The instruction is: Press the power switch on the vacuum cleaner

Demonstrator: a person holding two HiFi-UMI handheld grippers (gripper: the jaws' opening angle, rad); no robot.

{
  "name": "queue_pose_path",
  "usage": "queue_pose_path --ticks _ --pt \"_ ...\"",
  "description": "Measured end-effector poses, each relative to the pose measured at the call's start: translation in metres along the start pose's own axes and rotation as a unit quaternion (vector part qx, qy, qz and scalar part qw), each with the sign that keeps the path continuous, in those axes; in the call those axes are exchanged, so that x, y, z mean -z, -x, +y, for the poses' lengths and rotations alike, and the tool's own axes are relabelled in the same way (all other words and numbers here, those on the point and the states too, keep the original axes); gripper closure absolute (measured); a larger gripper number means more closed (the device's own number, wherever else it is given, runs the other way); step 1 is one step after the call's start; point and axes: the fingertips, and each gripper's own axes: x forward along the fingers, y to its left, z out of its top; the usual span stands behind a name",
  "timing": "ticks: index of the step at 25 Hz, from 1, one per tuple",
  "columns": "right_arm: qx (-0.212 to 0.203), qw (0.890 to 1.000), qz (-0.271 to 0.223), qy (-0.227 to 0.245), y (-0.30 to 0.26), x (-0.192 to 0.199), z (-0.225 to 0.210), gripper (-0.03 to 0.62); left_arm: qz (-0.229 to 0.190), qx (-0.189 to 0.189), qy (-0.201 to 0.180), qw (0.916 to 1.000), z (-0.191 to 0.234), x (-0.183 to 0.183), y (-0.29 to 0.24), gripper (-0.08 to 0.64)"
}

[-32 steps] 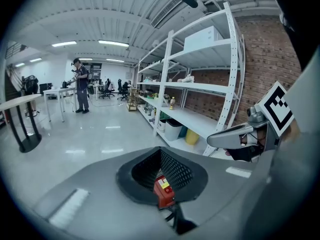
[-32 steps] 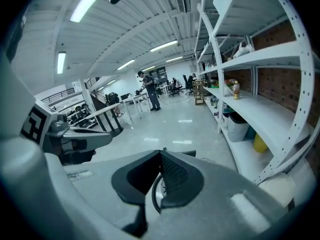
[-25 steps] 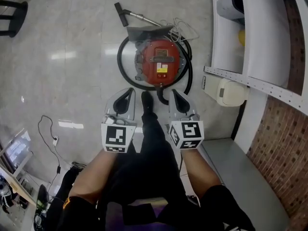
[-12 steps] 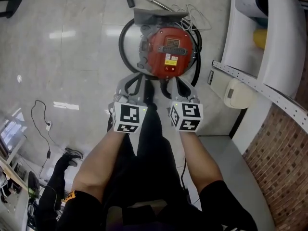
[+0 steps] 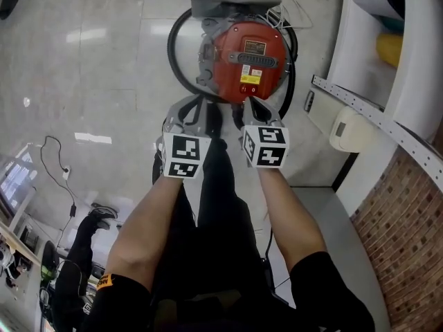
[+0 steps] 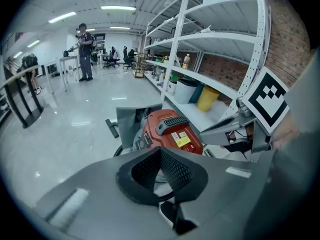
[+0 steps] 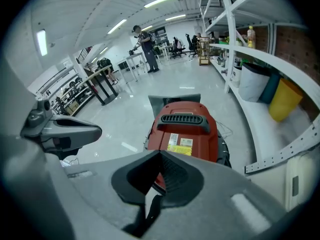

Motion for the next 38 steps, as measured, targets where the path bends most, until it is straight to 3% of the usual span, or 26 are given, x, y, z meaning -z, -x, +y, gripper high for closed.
queue_pose_path --ticks 4,10,20,25,28,38 --pt "-0.005 1.0 0.019 0.008 -0.021 0.011 -0.004 0.6 0.023 -0.001 0.008 0.9997 -0.002 0.013 -0.015 0.546" --pt "-0.006 0.999 0.041 -0.016 -0.041 0.02 -0.012 0.6 0.049 -0.003 0.018 0.9986 0.0 0.032 -0.02 0.546" --pt "-0.015 0.997 0.071 -0.02 -0.057 0.032 -0.013 0.6 0.057 -0.008 0.018 0.9982 0.004 0.039 -0.024 0.546" --pt "-0.026 0.994 0.102 0.032 -0.066 0.037 -0.004 0.601 0.054 -0.01 0.013 0.9984 0.005 0.037 -0.02 0.546" --pt "-0.023 0.993 0.101 0.049 -0.068 0.037 -0.004 0.601 0.052 -0.014 0.013 0.9985 0.006 0.036 -0.019 0.546" --pt "-0.042 0.997 0.061 0.018 -0.031 0.015 0.012 0.6 0.021 -0.018 0.009 0.9996 0.019 0.001 0.007 0.546"
